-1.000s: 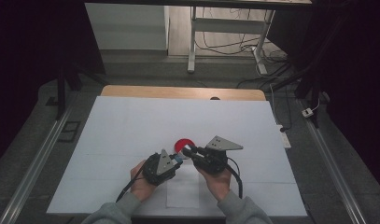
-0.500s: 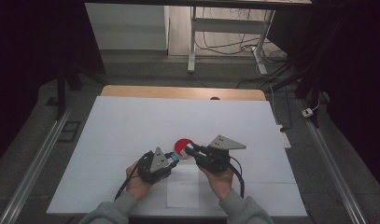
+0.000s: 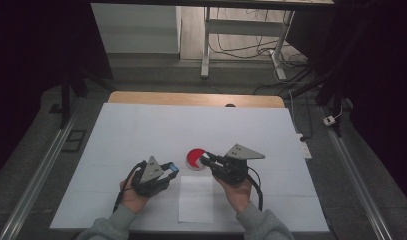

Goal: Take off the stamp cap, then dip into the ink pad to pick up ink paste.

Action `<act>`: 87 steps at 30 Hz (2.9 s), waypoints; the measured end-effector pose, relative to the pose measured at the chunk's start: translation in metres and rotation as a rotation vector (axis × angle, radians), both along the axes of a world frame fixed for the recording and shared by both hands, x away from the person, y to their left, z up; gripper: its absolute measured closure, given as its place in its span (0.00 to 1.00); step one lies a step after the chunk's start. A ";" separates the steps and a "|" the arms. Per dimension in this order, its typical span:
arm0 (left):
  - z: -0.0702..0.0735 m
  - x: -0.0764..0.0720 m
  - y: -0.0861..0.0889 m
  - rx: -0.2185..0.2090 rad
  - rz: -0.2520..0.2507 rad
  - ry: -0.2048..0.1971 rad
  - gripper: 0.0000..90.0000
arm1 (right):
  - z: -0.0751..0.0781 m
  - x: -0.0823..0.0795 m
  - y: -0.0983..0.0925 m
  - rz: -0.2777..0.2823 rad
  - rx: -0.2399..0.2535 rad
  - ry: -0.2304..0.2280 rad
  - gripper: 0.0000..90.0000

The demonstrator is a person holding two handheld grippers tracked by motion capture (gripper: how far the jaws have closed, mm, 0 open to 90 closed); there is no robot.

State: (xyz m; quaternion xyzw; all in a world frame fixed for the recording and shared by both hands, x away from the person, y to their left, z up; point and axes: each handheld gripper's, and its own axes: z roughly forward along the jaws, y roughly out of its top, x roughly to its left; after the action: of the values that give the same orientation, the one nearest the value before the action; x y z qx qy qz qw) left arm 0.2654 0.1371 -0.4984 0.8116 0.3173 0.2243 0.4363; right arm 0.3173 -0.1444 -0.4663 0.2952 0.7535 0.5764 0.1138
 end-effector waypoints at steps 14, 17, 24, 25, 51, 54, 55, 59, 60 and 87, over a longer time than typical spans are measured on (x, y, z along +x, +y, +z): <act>0.001 -0.012 0.038 -0.029 0.046 0.026 0.73 | 0.000 0.003 -0.007 -0.020 -0.010 -0.009 0.84; 0.000 -0.015 0.044 -0.032 0.054 0.033 0.73 | 0.001 0.004 -0.009 -0.025 -0.006 -0.009 0.84; -0.002 -0.022 0.056 -0.034 0.068 0.045 0.73 | 0.003 0.005 -0.011 -0.036 -0.007 -0.013 0.84; -0.002 -0.023 0.058 -0.035 0.069 0.047 0.73 | 0.003 0.006 -0.012 -0.037 -0.008 -0.014 0.84; -0.008 -0.032 0.077 -0.060 0.102 0.081 0.73 | 0.006 0.007 -0.016 -0.054 -0.009 -0.027 0.84; -0.008 -0.031 0.078 -0.060 0.104 0.084 0.73 | 0.006 0.007 -0.016 -0.054 -0.008 -0.028 0.84; -0.008 -0.031 0.078 -0.059 0.104 0.085 0.73 | 0.006 0.007 -0.016 -0.054 -0.009 -0.028 0.84; -0.009 -0.030 0.078 -0.059 0.104 0.089 0.73 | 0.006 0.007 -0.016 -0.055 -0.011 -0.029 0.84; -0.009 -0.030 0.079 -0.058 0.105 0.089 0.73 | 0.006 0.008 -0.016 -0.055 -0.011 -0.029 0.84; -0.009 -0.028 0.078 -0.053 0.101 0.093 0.73 | -0.005 0.042 0.003 -0.048 -0.132 -0.009 0.84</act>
State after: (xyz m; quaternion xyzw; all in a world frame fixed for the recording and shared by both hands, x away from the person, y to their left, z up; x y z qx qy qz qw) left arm 0.2371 0.2150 -0.5076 0.7922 0.3837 0.1995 0.4306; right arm 0.3595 -0.1415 -0.4717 0.3024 0.7821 0.5239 0.1500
